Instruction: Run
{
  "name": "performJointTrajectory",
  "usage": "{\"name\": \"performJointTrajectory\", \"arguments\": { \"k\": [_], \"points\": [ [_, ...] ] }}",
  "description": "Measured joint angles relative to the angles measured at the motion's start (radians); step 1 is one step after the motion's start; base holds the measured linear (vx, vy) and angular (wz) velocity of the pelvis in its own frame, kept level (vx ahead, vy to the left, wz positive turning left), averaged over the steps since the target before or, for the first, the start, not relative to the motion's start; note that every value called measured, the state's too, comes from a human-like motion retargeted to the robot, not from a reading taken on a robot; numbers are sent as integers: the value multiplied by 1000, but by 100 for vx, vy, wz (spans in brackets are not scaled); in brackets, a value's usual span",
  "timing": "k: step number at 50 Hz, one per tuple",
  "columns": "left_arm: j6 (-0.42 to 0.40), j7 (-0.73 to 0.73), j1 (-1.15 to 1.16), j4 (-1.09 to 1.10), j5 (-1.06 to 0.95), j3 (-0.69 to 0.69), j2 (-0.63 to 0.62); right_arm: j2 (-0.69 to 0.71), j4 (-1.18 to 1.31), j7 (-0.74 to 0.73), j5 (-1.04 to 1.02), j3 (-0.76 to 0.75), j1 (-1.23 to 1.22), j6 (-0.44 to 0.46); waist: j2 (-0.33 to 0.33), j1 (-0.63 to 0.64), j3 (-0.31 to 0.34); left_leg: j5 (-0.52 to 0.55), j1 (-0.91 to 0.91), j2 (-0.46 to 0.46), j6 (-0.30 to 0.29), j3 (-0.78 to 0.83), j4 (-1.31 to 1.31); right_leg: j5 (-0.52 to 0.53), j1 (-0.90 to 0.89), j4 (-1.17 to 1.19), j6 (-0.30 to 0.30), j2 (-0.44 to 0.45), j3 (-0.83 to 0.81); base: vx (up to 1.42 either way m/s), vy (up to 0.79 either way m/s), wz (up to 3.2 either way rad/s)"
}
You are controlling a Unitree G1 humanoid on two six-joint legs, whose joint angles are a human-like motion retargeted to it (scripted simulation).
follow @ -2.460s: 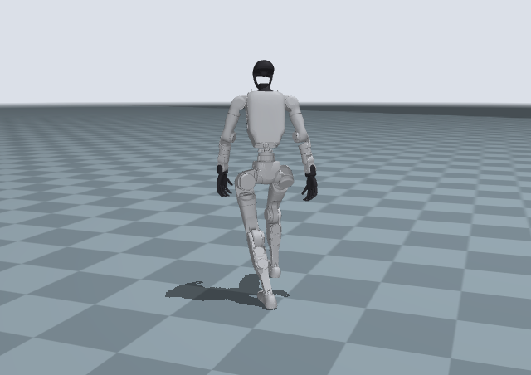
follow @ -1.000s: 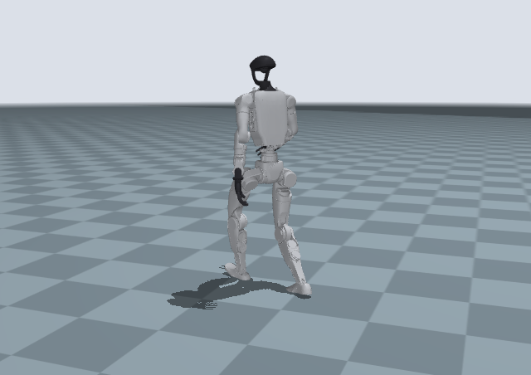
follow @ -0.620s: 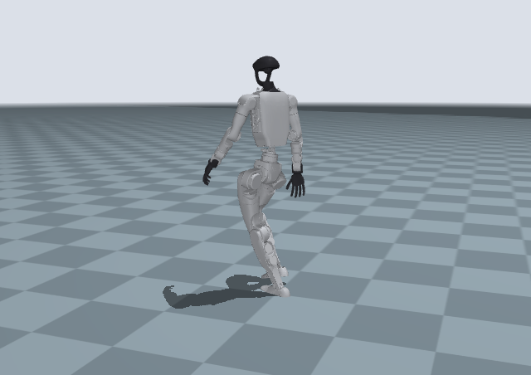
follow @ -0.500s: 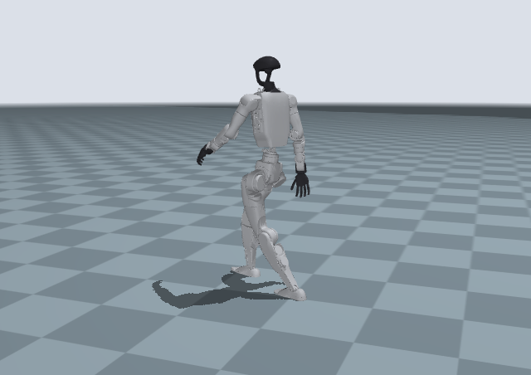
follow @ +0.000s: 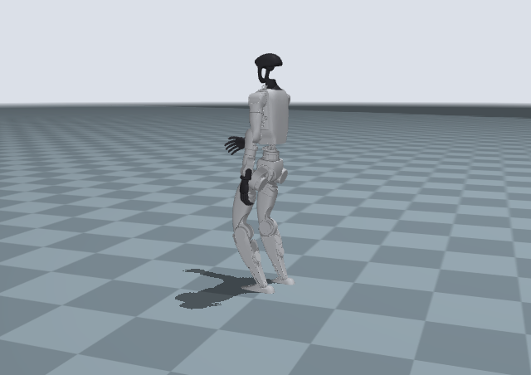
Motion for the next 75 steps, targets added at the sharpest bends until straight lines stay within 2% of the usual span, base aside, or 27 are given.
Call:
{"name": "performJointTrajectory", "arguments": {
  "k": [5, 8, 10, 17, 27, 40, 57, 68, 75],
  "points": [
    [-2, 39, -85, -83, -21, 19, 18, 82, 248, 68, -38, 17, 16, 32, -25, 16, 3, 7, 108, -22, 12, -16, -119, -5, 107, -103, -3, -12, 5, 27, -4, 25],
    [-14, 64, -149, -136, -29, 9, 17, 131, 399, 115, -76, 47, 73, 70, -20, 23, 3, -13, 123, -22, 4, -24, -96, -24, 127, -81, -4, -13, -9, 17, -5, 32],
    [-17, 69, -216, -174, -43, -4, 32, 166, 534, 153, -111, 58, 72, 73, -35, 27, -3, 29, 174, -34, -2, -30, -204, 5, 169, -162, -2, -24, -16, 17, -6, 34],
    [-46, 74, -364, -252, -54, -45, 45, 189, 688, 213, -196, 105, 173, 100, -29, 13, 2, 14, 186, -34, -20, -38, -204, -8, 182, -145, -8, -26, -34, 7, -4, 27],
    [-41, 41, -415, -207, -18, -79, 36, 152, 649, 215, -209, 101, 179, 81, -25, -32, -11, 20, 169, -19, -34, -32, -260, 25, 175, -215, -15, -10, -30, 0, 0, 2],
    [-26, -16, -296, -87, 49, -109, -26, 144, 596, 217, -196, 113, 108, 71, -13, -40, -28, 29, 115, -12, -45, -46, -286, 54, 147, -270, -32, 4, -46, -1, 1, 18],
    [-20, -18, -268, -100, 21, -83, -43, 142, 638, 243, -179, 114, 135, 87, -9, -6, -64, 43, 25, -48, -52, -120, -284, 21, 51, -198, -71, -13, -93, 0, 0, 35],
    [-42, -13, -265, -193, -44, -109, -34, 143, 597, 259, -161, 159, 27, 82, 22, 51, -80, -2, -144, -76, -59, -155, -111, -12, -64, -109, -104, -12, -116, 1, 3, 35],
    [-53, -1, -214, -244, -132, -113, -10, 109, 555, 250, -96, 176, -43, 74, 44, 96, -95, -55, -277, -57, -7, -69, 68, -60, -169, 1, -115, -24, -127, 9, 11, 42]
  ]
}}
